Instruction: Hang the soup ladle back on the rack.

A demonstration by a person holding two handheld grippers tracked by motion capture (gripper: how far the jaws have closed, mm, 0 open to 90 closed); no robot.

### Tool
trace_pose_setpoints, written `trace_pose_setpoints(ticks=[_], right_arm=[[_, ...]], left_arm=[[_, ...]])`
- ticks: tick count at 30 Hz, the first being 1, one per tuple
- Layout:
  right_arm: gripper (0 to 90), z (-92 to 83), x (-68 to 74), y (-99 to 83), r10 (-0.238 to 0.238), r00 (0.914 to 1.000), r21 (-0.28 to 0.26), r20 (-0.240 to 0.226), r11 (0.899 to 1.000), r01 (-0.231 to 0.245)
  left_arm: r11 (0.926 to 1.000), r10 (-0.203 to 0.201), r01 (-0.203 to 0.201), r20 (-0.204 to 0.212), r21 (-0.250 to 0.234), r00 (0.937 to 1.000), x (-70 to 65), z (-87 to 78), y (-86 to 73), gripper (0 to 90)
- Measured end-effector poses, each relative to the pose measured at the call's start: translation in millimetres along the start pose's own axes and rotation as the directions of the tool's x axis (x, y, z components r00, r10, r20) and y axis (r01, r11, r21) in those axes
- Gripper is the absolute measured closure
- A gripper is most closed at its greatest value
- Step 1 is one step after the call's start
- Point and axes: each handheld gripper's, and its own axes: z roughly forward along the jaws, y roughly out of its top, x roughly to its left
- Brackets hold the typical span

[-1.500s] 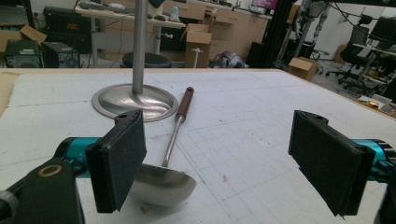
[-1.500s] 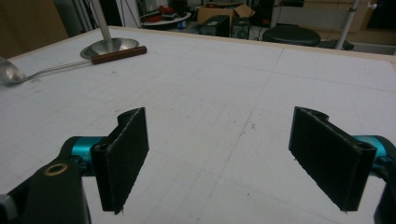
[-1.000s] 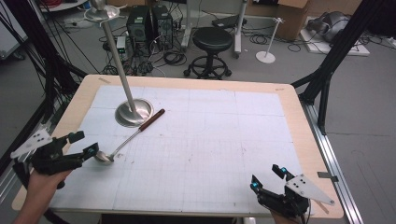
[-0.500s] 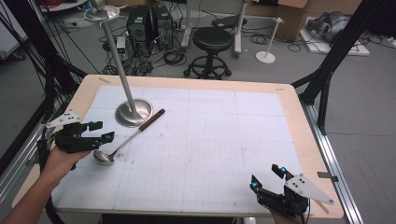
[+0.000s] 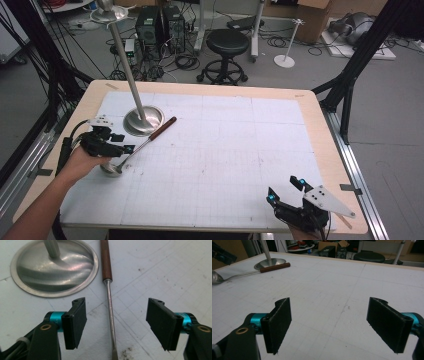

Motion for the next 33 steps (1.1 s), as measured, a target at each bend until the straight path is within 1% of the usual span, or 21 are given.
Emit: trace_pose_setpoints(ticks=[2,4,8,11,13,14,16,20,24,25,27,29,30,31,32,33], right_arm=[[18.7,-0.9,-1.4,0.0,0.001,1.0,-0.002,0.005,1.0,-0.001],[18.7,-1.8,-2.4,0.2,0.004,1.0,-0.008,0.007,1.0,-0.004],[18.7,-3.3,-2.2,0.2,0.009,0.9999,-0.01,0.007,1.0,-0.009],[18.8,-4.6,-2.9,0.4,0.008,0.9999,-0.015,0.008,1.0,-0.008],[18.8,-5.8,-4.8,0.3,0.01,0.9999,-0.019,0.009,1.0,-0.01],[18.8,-5.8,-4.8,0.3,0.01,0.9999,-0.019,0.009,1.0,-0.01],[18.7,-6.1,-5.0,0.3,0.013,0.9999,-0.017,0.008,1.0,-0.013],[18.8,-5.3,-5.1,0.6,0.011,0.9999,-0.019,0.006,1.0,-0.011],[18.8,-5.2,-4.9,1.1,0.006,1.0,-0.023,0.005,1.0,-0.006],[18.8,-5.7,-4.3,1.0,0.016,0.9999,-0.021,0.005,1.0,-0.015],[18.8,-6.0,-4.8,1.0,0.013,0.9999,-0.023,0.007,1.0,-0.013],[18.8,-6.7,-6.0,0.7,0.017,0.9998,-0.023,0.007,1.0,-0.017],[18.8,-6.7,-6.0,0.7,0.017,0.9998,-0.023,0.007,1.0,-0.017],[18.8,-6.9,-6.1,0.7,0.02,0.9997,-0.024,0.01,1.0,-0.02],[18.8,-6.9,-6.1,0.7,0.02,0.9997,-0.024,0.01,1.0,-0.02],[18.8,-7.1,-5.9,0.7,0.021,0.9997,-0.023,0.009,1.0,-0.021]], left_arm=[[0.9992,0.018,-0.019,0.003,0.034,0.9998,-0.2,4.4,2.3,38.5],[0.9981,0.028,-0.028,0.01,0.055,0.9996,-0.8,8.7,4.4,41.3],[0.9941,0.031,-0.033,0.017,0.104,0.9994,0.0,17.3,5.0,44.6],[0.9889,0.034,-0.035,0.012,0.145,0.9994,0.6,23.9,5.1,46.2],[0.9873,0.035,-0.034,-0.003,0.155,0.9994,1.0,24.9,5.7,46.4],[0.9877,0.03,-0.028,-0.006,0.154,0.9995,1.4,25.2,5.6,46.4],[0.9854,0.034,-0.031,-0.014,0.168,0.9993,2.4,25.5,5.6,46.9],[0.9815,0.033,-0.03,-0.012,0.189,0.9994,4.2,28.5,5.3,49.8],[0.9788,0.031,-0.027,-0.014,0.203,0.9994,5.8,31.2,5.8,50.4],[0.978,0.031,-0.027,-0.015,0.207,0.9994,6.2,32.0,5.7,50.4],[0.9753,0.037,-0.033,-0.017,0.218,0.9992,6.7,33.1,5.7,50.8],[0.9742,0.05,-0.045,-0.017,0.221,0.9986,5.5,34.1,6.2,53.9],[0.9722,0.059,-0.055,-0.013,0.228,0.9982,4.7,34.8,6.7,53.9],[0.9648,0.073,-0.068,-0.008,0.254,0.9973,3.4,36.8,8.9,55.5],[0.962,0.086,-0.079,-0.014,0.261,0.9962,1.5,38.3,10.4,55.5],[0.9581,0.095,-0.089,-0.008,0.272,0.9954,-0.4,39.2,13.7,56.8]])
